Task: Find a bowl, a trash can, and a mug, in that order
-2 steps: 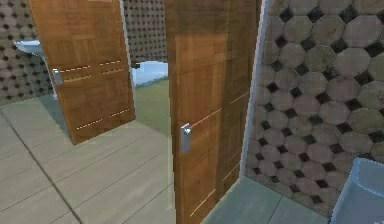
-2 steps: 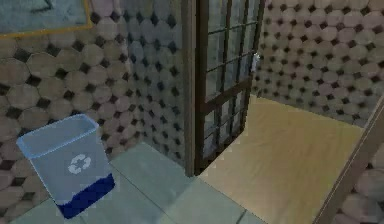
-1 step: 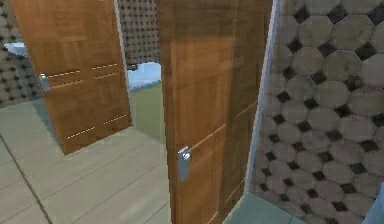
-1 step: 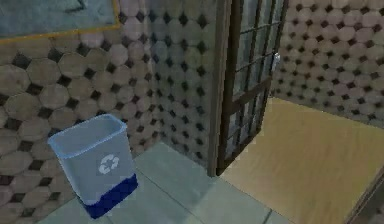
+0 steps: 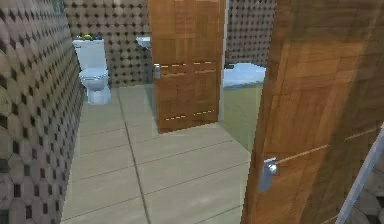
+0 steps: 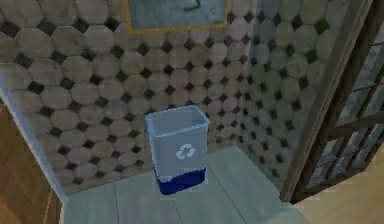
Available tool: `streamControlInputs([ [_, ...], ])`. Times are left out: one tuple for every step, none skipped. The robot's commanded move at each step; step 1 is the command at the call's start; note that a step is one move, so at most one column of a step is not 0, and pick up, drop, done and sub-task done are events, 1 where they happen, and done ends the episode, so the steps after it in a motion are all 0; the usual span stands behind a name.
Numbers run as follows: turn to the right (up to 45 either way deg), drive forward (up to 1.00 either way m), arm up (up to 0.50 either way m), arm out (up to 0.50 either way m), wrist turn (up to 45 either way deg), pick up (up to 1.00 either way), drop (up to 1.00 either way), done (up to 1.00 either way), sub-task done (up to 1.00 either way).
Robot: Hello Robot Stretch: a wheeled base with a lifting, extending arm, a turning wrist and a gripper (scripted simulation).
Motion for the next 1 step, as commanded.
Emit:
streamControlInputs([
  [0.0,0.80,0.00,0.00,0.0,0.00,0.00,0.00,0.00],
])
